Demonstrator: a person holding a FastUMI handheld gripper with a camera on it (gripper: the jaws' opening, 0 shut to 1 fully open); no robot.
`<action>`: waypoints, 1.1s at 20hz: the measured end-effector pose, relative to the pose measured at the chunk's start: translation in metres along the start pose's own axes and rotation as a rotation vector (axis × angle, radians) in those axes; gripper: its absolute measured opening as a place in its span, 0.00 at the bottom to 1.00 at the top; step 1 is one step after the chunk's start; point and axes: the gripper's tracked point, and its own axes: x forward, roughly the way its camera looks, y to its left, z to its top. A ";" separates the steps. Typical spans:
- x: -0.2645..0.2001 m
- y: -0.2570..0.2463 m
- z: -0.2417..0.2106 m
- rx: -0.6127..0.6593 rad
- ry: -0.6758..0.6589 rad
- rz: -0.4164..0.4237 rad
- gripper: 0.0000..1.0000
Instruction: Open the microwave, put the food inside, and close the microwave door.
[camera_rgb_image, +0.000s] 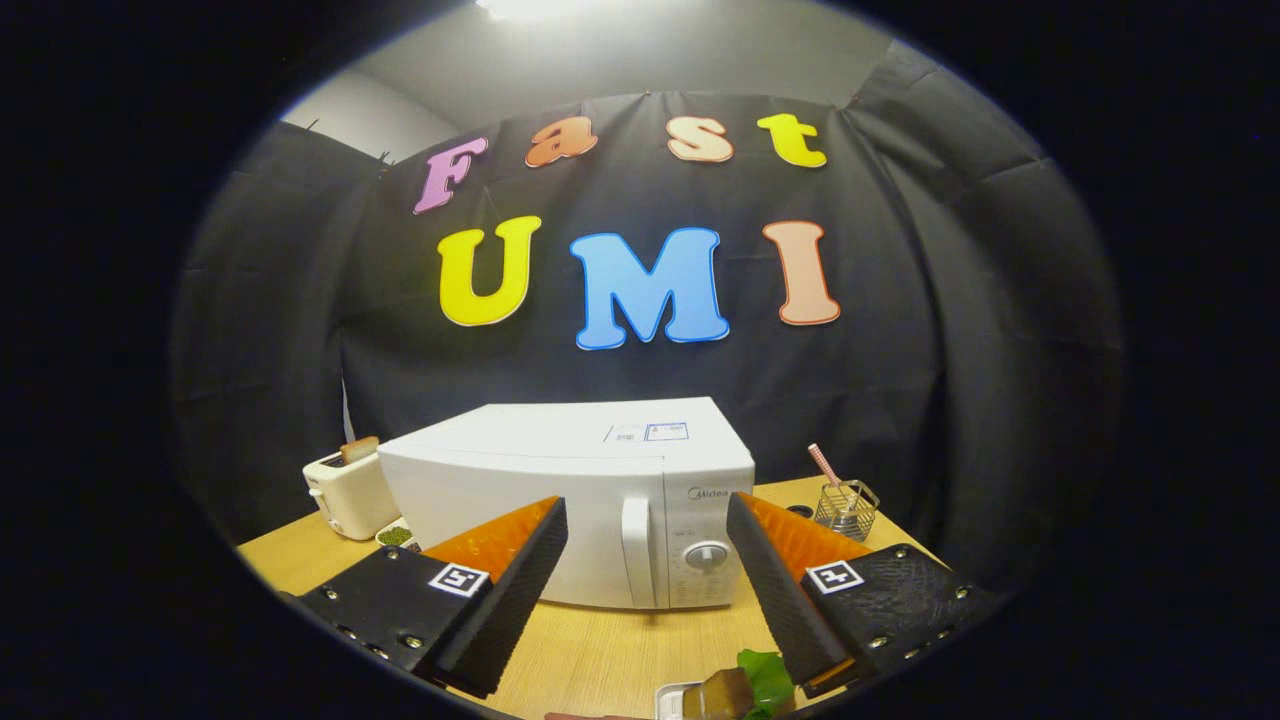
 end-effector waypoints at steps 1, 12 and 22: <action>0.010 0.001 -0.009 -0.004 0.011 -0.006 1.00; 0.086 0.004 -0.061 -0.007 0.070 -0.075 0.98; 0.100 0.002 -0.077 -0.042 0.069 -0.115 0.31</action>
